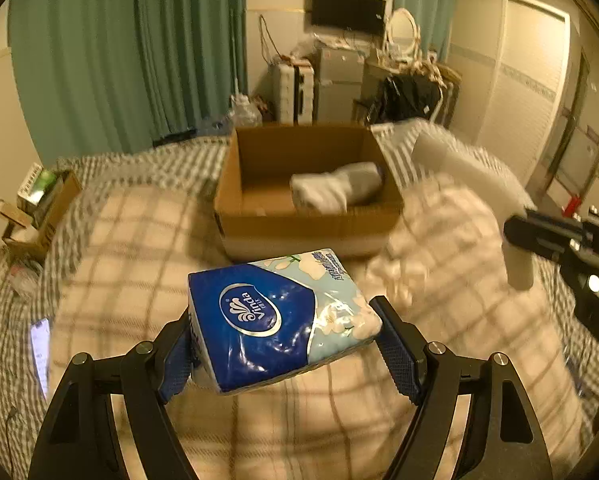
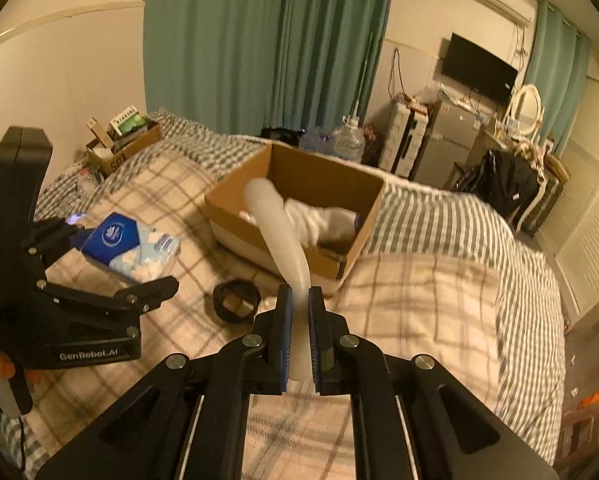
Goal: Organize objects
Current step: 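Carry the tissue pack and plastic tube into the box and open both tools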
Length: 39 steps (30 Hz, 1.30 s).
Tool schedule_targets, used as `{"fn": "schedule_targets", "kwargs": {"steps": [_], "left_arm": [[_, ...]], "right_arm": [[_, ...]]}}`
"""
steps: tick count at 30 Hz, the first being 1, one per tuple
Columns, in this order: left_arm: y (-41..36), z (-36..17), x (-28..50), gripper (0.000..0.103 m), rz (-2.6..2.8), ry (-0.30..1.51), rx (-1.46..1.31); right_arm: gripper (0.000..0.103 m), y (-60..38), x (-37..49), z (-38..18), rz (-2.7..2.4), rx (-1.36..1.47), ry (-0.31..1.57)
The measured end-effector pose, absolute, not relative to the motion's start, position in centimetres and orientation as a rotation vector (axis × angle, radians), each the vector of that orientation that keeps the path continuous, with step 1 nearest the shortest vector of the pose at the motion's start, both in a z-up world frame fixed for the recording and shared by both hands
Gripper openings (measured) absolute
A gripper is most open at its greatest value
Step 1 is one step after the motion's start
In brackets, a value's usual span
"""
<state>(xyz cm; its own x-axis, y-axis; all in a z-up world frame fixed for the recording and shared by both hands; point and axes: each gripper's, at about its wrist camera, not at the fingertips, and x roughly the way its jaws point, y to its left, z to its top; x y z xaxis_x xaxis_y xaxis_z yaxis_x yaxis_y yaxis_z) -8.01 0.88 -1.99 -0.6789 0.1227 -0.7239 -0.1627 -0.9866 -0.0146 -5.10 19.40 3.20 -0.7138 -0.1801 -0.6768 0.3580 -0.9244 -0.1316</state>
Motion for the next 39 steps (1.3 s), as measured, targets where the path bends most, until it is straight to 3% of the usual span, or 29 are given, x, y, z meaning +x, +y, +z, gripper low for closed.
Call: {"fn": "schedule_targets", "kwargs": {"steps": [7,16,34,39], "left_arm": [[1.3,2.3,-12.1,0.081,2.839,0.108,-1.084],[1.3,4.0,-19.1,0.081,2.873,0.135,-1.027],[1.5,-7.2,-28.1,0.081,2.769,0.169,-1.183],[2.2,-7.2,-27.7,0.086,2.753,0.203,-1.170]], "right_arm": [[0.007,18.0,-8.9,7.2,-2.664,0.920,0.410],[0.007,16.0,-16.2,9.1,-2.725,0.829,0.460],[0.007,16.6,-28.0,-3.9,-2.571,1.100,0.345],[0.017,18.1,-27.4,-3.8,-2.573,1.069,0.244]]}}
